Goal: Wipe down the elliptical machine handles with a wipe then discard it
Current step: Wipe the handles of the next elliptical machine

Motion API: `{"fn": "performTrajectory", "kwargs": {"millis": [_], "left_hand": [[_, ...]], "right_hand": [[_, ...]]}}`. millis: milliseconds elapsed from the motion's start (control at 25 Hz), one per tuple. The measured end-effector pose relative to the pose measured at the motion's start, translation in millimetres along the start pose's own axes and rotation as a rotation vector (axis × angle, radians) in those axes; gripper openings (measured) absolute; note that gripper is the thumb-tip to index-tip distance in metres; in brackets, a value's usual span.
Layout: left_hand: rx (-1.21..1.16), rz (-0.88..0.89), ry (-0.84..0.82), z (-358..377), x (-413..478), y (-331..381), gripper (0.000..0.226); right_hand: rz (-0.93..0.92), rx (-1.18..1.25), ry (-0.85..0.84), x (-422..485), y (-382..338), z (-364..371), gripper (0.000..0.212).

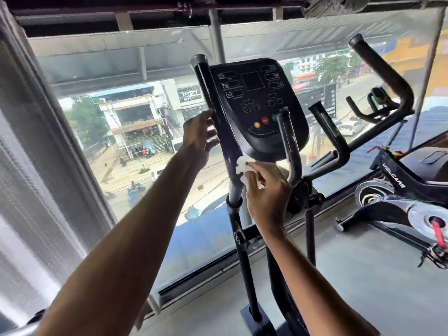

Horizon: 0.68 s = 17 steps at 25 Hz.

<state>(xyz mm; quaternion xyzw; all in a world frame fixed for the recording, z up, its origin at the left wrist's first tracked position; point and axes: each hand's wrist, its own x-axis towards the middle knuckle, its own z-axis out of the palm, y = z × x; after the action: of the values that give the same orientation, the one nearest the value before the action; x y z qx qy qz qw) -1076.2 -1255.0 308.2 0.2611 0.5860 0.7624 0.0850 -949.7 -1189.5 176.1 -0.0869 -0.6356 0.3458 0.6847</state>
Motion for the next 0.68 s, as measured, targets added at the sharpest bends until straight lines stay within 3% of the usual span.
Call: {"fn": "performTrajectory", "kwargs": {"millis": [80,200,360,440,680], "left_hand": [[0.051,0.016,0.061,5.0,-2.6,0.5,0.019],[0.079,0.072,0.150,11.7,-8.4,-6.5,0.018],[0.183,0.152,0.253,21.6,-13.6,-11.8,0.016],[0.266,0.185,0.308,24.8,-13.6,-12.9,0.018],[0.370,0.273,0.457,37.4,-29.3,-17.5,0.032]], "right_hand": [[0.054,0.089,0.042,7.0,4.4,6.8,0.017],[0.043,0.148,-0.058,1.4,16.4,4.2,0.016],[0.357,0.296,-0.166,7.3,38.5,-0.7,0.011],[0.399,0.417,-0.240,8.6,41.5,1.1,0.012],[0.487,0.380,-0.368,-2.9,62.8,-5.1,0.011]]}}
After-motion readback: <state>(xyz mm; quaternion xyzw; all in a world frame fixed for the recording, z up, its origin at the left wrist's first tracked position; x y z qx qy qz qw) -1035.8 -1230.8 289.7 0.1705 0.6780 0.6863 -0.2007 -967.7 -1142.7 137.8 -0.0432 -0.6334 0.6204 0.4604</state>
